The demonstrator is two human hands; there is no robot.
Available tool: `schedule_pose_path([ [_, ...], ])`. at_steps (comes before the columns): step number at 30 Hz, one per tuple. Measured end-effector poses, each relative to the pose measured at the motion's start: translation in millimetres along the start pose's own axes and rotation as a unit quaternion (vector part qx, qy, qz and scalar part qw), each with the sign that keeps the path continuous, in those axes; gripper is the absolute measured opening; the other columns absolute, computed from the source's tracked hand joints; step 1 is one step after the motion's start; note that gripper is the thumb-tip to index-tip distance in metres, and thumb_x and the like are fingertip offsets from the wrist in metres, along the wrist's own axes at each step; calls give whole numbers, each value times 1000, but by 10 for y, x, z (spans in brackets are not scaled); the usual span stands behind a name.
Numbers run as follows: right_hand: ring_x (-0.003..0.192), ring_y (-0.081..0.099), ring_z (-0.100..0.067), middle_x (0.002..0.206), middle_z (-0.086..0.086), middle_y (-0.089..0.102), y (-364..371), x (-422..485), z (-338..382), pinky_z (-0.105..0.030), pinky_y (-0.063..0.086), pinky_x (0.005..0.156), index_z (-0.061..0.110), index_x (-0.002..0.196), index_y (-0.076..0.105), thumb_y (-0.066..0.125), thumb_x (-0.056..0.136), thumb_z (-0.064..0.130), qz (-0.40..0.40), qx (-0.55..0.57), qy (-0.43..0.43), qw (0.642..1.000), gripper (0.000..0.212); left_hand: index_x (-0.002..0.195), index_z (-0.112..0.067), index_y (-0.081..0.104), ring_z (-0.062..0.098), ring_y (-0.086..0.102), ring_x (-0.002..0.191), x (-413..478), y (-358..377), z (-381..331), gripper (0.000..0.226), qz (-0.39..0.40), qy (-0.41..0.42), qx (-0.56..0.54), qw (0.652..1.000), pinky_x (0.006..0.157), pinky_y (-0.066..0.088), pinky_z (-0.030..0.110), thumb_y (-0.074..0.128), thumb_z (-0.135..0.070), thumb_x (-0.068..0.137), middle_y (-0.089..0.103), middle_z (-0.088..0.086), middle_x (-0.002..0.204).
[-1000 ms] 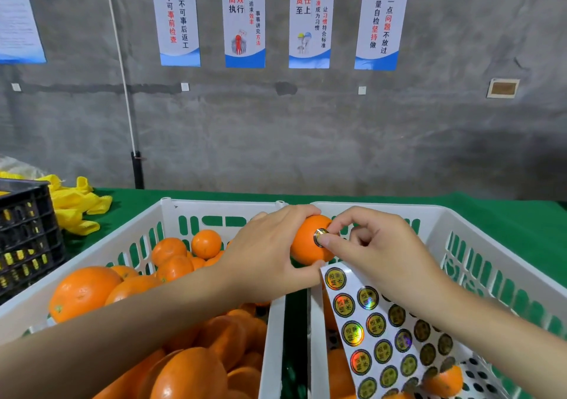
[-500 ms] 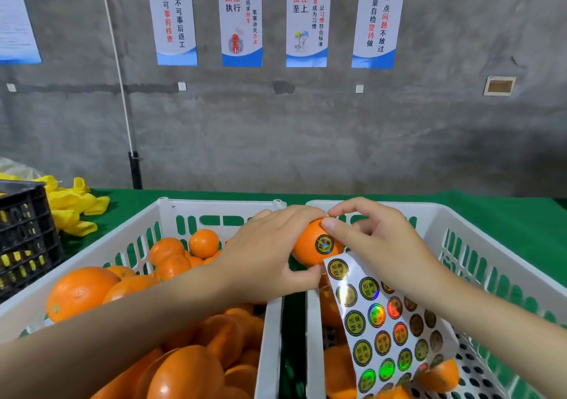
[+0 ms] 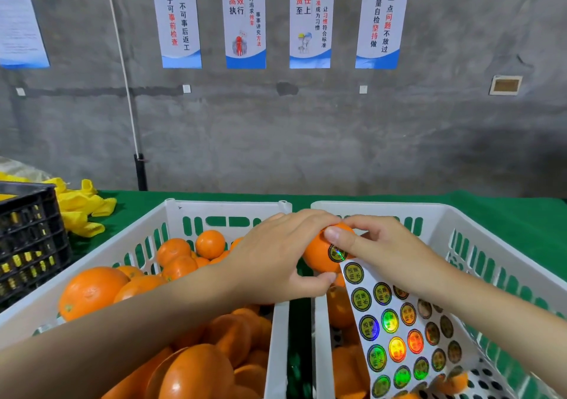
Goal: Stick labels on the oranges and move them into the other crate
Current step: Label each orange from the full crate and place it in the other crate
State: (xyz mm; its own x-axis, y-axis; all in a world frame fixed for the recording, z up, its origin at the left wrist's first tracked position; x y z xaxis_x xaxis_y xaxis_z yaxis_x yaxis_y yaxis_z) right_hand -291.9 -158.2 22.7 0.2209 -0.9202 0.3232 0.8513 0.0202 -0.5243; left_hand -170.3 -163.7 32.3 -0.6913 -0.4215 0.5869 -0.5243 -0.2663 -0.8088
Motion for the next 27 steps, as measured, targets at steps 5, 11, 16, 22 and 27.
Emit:
schedule_pose_path([
  [5,76,73,-15,84,3,76,12,-13,-76,-49,58,80,34,97,73,54,69,85,28,-64,21,997,61,131,-55,33,0,57,108,-42,155,72,64,67,-63,-127,988,84,56,25,68,-60,79,55,-28,121],
  [11,81,72,-11,89,7,75,80,-11,-103,-44,59,82,32,100,71,52,74,82,65,-73,19,995,59,131,-56,32,0,57,111,-49,208,101,61,85,-76,-159,981,86,57,25,70,-58,83,53,-31,121],
  [16,75,71,-15,84,1,75,-9,28,-123,-47,59,81,23,89,74,42,82,74,35,-65,36,997,61,128,-60,35,-5,58,112,-56,255,123,60,103,-109,-242,959,87,57,21,72,-56,81,52,-34,126],
  [22,73,71,-21,78,-5,74,-128,61,-161,-46,59,78,18,80,75,47,91,62,-2,-81,45,996,54,128,-65,35,-7,59,109,-74,289,128,58,121,-146,-270,944,88,57,20,71,-55,84,55,-34,123],
  [27,80,70,-13,70,-11,71,-480,72,1,-20,46,77,26,68,75,45,83,78,-144,-63,-13,988,61,127,-60,43,-3,57,113,-87,364,72,55,149,-165,-264,939,95,55,28,74,-56,81,60,-24,123],
])
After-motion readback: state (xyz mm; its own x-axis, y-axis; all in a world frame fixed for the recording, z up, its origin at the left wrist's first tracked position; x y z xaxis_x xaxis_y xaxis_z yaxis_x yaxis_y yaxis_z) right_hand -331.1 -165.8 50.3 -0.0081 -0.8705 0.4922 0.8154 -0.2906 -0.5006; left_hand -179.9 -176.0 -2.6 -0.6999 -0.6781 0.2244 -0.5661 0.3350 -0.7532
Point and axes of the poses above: each hand's wrist, its own x-axis towards the middle knuckle, its own y-axis out of the palm, z = x × y, the point moved 9 cm from there along x, towards the middle knuckle
